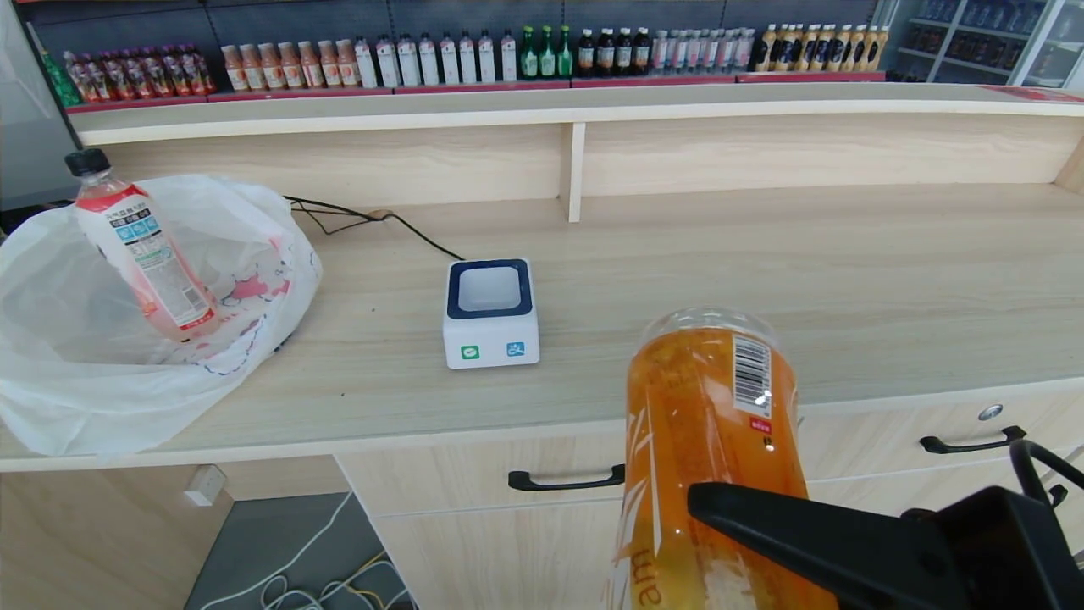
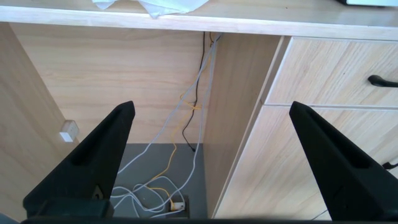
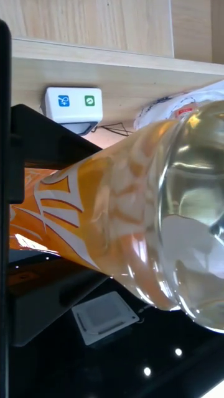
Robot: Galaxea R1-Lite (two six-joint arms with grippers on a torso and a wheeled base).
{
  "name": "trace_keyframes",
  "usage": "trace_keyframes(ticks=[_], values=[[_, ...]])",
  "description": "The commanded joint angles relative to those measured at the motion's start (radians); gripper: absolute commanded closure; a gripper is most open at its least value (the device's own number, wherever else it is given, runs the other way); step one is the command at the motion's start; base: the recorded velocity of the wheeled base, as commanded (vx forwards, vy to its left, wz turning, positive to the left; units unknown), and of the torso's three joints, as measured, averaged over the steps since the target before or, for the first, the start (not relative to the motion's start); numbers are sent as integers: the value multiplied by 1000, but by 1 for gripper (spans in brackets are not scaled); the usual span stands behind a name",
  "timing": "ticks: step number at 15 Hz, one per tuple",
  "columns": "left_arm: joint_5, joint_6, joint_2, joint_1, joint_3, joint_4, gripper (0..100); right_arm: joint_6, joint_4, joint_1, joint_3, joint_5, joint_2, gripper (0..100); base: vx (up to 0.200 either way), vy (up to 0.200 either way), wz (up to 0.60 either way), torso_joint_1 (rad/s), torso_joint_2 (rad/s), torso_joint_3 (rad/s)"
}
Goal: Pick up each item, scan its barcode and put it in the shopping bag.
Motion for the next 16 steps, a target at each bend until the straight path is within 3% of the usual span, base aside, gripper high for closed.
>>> trace_keyframes(ticks=[1, 7, 12, 16], values=[[0, 0, 0, 0, 0, 0, 0, -1, -15, 1, 4, 1, -2, 100, 0, 0, 0, 0, 0, 0], [0, 0, 0, 0, 0, 0, 0, 32, -74, 26, 21, 1, -15, 100, 0, 0, 0, 0, 0, 0], [0, 0, 0, 0, 0, 0, 0, 265, -74, 24, 14, -16, -8, 100, 0, 0, 0, 0, 0, 0], [0, 0, 0, 0, 0, 0, 0, 427, -74, 30, -2, -147, -17, 100, 0, 0, 0, 0, 0, 0]])
